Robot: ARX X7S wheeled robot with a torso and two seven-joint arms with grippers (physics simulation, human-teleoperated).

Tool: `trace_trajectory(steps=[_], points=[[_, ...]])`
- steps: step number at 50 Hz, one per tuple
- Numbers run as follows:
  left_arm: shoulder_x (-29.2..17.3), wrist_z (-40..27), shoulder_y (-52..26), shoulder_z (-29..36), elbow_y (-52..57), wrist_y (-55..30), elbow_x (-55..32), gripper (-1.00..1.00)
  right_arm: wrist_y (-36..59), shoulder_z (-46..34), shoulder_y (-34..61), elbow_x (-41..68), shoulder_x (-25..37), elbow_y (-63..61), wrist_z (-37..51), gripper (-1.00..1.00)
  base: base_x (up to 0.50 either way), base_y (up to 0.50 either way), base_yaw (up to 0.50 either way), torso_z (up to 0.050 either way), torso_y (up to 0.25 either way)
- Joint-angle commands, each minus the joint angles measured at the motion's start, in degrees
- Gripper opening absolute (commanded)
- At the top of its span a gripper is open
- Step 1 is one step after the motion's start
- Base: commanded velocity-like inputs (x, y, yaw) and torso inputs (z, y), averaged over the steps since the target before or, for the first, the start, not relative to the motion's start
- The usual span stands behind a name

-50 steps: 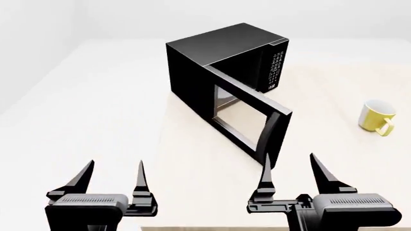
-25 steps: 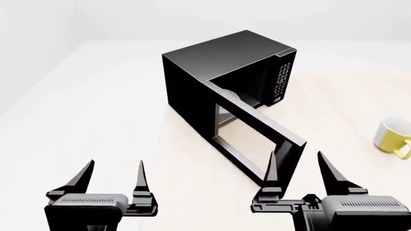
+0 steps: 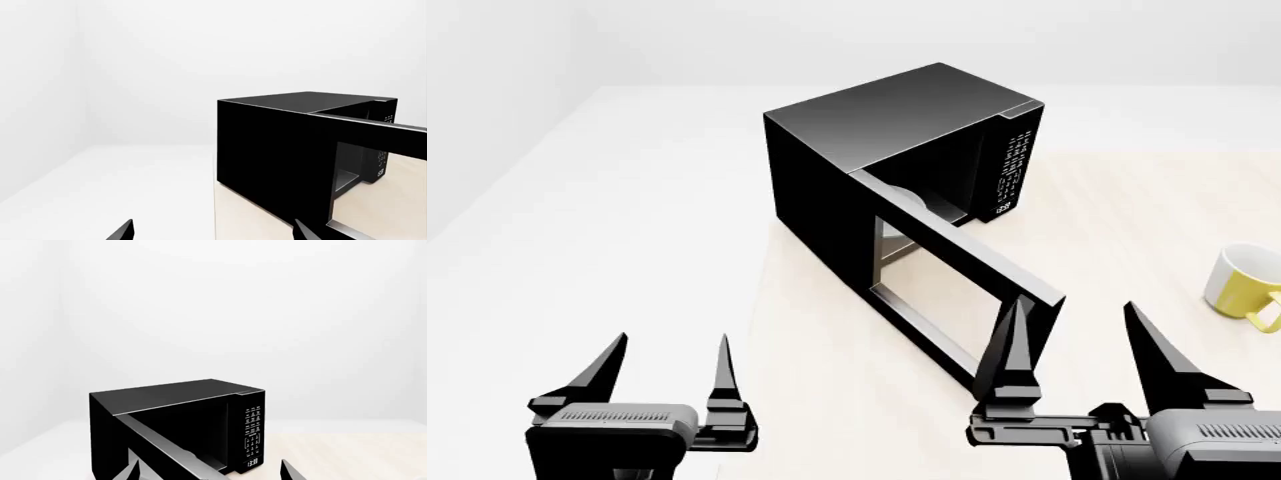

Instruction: Close the microwave.

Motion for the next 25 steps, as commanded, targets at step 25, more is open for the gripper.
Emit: trace_trajectory(steps=[25], points=[[-0.58, -0.82, -0.47, 0.88, -0.41, 0.27, -0.08, 1.00, -3.89, -15.61, 17.65, 22.47, 28.00, -3.96, 29.84, 1.00, 0.08, 0.00, 0.00, 0.000, 0.000]])
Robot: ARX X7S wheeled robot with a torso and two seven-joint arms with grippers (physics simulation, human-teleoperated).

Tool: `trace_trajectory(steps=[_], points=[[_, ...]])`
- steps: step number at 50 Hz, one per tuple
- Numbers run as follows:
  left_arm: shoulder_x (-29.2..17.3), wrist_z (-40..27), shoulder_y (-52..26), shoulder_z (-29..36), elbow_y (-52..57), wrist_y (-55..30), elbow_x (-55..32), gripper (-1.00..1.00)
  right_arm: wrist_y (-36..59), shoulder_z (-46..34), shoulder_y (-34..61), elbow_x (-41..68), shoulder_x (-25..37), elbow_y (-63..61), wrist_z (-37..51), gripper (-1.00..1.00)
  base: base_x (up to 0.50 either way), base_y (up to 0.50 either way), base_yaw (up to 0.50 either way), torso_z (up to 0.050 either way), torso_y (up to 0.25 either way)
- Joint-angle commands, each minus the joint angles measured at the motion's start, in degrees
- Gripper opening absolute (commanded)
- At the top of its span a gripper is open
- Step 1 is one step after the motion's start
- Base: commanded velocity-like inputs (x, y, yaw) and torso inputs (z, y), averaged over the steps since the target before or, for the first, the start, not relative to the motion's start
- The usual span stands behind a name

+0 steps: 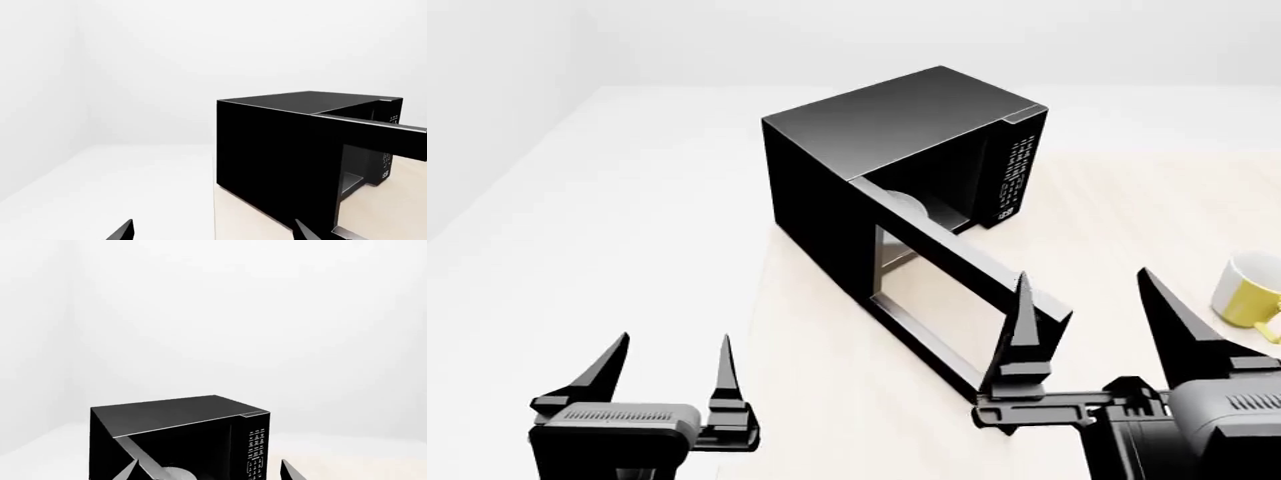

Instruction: Close the microwave.

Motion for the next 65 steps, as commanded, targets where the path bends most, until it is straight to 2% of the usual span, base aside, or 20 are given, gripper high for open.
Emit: trace_trajectory(steps=[1, 17, 28, 36, 44, 49, 65], points=[[-0.17, -0.25, -0.28, 0.22, -0.21, 0.17, -0.03, 1.00, -4.63, -6.64, 5.43, 4.70, 8.46, -0.09, 8.15, 1.00, 0.50, 0.00, 0.00, 0.000, 0.000], [-0.51, -0.51, -0.02, 0.49, -0.32, 0.50, -0.15, 1.00, -5.64, -10.31, 9.12, 7.29, 11.40, -0.11, 13.00, 1.00, 0.49, 0.00, 0.00, 0.000, 0.001], [-0.65, -0.66, -0.11, 0.67, -0.53, 0.70, -0.32, 1.00, -8.09, -12.35, 10.52, 7.67, 12.36, -0.10, 13.22, 1.00, 0.00, 0.00, 0.00, 0.000, 0.000], [-0.82, -0.84, -0.16, 0.75, -0.47, 0.65, -0.44, 1.00, -7.64, -14.45, 12.50, 7.68, 12.84, 0.07, 14.91, 1.00, 0.02, 0.47, 0.00, 0.000, 0.000], [-0.97, -1.01, -0.29, 0.81, -0.68, 0.70, -0.49, 1.00, -7.16, -17.50, 15.80, 8.72, 12.39, -0.15, 16.13, 1.00, 0.00, 0.00, 0.00, 0.000, 0.000], [-1.03, -1.07, -0.37, 0.86, -0.86, 0.82, -0.56, 1.00, -9.37, -26.04, 22.61, 9.66, 14.22, -0.34, 19.83, 1.00, 0.00, 0.00, 0.00, 0.000, 0.000], [-1.32, -1.37, -0.63, 1.19, -0.86, 0.67, -0.70, 1.00, -10.36, -39.47, 32.29, 11.07, 13.93, -0.26, 23.73, 1.00, 0.00, 0.00, 0.00, 0.000, 0.000]])
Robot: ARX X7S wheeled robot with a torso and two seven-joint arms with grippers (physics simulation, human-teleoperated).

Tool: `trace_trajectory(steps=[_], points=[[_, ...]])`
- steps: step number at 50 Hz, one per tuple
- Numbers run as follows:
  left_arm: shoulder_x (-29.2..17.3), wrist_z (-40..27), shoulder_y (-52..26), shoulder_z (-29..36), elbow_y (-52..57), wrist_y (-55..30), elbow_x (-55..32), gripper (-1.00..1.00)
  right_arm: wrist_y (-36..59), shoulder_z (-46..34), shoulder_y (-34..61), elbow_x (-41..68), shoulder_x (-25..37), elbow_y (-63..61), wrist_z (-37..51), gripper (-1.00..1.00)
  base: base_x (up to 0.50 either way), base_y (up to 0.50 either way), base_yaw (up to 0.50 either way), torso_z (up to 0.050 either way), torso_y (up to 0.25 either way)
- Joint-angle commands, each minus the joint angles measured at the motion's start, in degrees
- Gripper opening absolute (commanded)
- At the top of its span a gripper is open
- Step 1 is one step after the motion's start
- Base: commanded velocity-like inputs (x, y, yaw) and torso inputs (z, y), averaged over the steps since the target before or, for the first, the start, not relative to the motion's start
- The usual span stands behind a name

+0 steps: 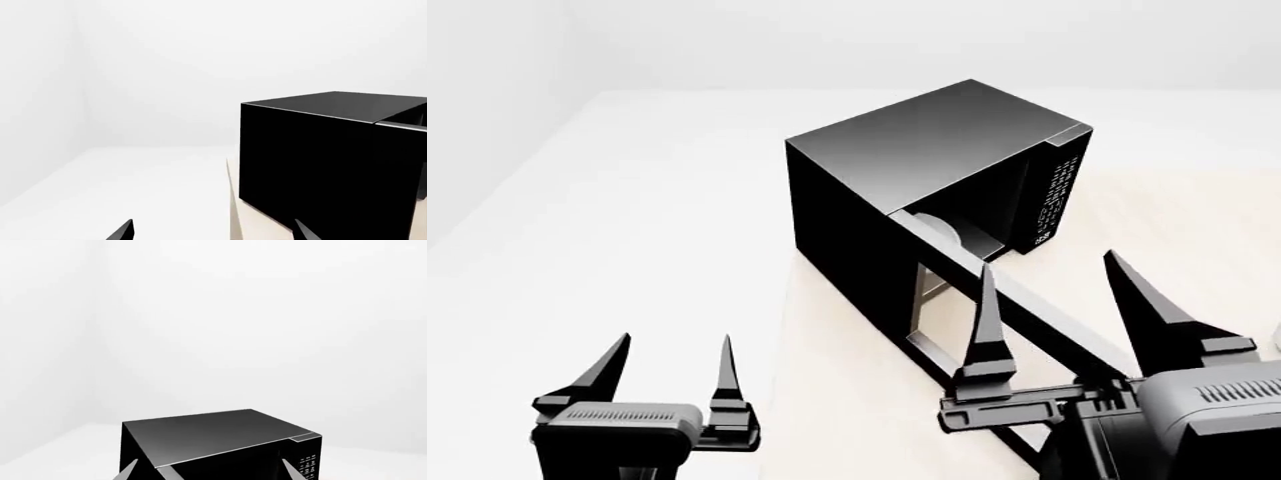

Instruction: Close the microwave.

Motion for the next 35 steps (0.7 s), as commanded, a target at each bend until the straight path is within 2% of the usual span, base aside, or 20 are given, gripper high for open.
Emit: trace_trajectory(steps=[1, 10, 22, 35], points=[[-0.18, -0.19, -0.18, 0.14, -0.14, 0.01, -0.19, 1.00, -1.33, -9.33, 6.67, 0.98, 0.25, 0.03, 2.88, 1.00, 0.00, 0.00, 0.00, 0.000, 0.000], [-0.32, -0.38, 0.01, 0.46, 0.08, 0.03, -0.17, 1.00, -2.30, -13.40, 8.35, 0.87, 0.13, 0.08, 3.20, 1.00, 0.00, 0.00, 0.00, 0.000, 0.000], [-0.46, -0.49, 0.19, 0.68, -0.26, 0.57, -0.21, 1.00, -4.19, -23.30, 15.23, 1.11, 0.05, 0.05, 6.29, 1.00, 0.00, 0.00, 0.00, 0.000, 0.000], [-0.60, -0.69, -0.02, 1.09, -0.46, 0.57, -0.20, 1.00, -5.80, -25.58, 15.16, 0.61, 0.23, 1.15, 5.84, 1.00, 0.00, 0.00, 0.00, 0.000, 0.000]])
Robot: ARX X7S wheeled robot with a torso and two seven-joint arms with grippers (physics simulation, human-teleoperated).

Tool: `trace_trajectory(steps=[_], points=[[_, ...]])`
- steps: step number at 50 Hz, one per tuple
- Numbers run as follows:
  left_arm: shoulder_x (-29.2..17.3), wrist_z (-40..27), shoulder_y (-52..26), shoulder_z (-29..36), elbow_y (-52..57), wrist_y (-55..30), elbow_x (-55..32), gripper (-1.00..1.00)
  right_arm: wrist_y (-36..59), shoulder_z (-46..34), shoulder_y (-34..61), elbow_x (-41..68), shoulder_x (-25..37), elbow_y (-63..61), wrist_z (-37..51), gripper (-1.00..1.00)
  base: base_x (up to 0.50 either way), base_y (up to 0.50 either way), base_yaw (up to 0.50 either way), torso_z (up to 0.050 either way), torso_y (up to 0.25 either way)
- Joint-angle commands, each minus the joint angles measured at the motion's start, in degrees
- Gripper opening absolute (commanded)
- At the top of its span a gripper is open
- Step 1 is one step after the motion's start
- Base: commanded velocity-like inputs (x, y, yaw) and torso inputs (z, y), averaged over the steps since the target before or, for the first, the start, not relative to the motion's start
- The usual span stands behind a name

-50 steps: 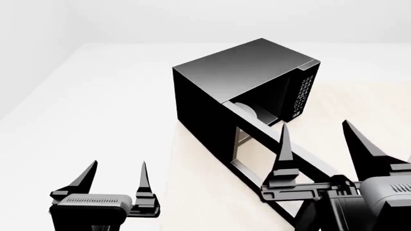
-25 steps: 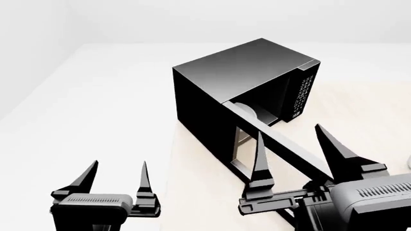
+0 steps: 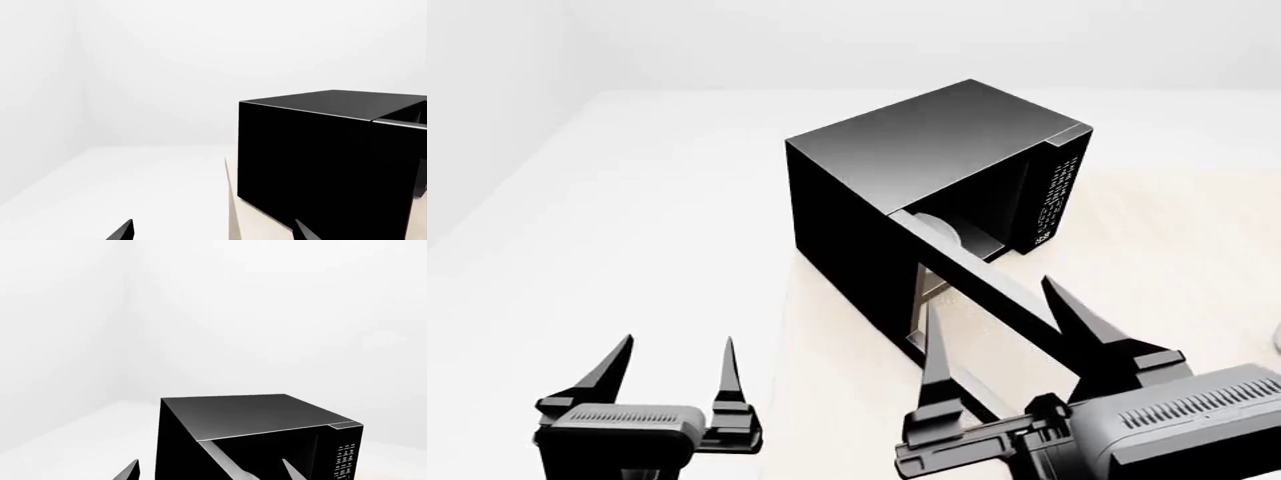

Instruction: Close the microwave.

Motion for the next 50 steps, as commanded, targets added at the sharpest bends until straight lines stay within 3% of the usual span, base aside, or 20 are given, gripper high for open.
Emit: trace_trajectory(steps=[1, 50], points=[[-0.15, -0.16, -0.09, 0.31, -0.15, 0.11, -0.01, 1.00, -1.39, -3.36, 1.09, -0.44, 0.09, 0.70, 0.28, 1.00, 0.00, 0.00, 0.00, 0.000, 0.000], [-0.97, -0.96, -0.32, 0.82, -0.20, 0.27, -0.71, 1.00, -4.55, -4.50, -0.27, 4.37, -7.78, 17.79, -8.93, 1.00, 0.00, 0.00, 0.00, 0.000, 0.000]])
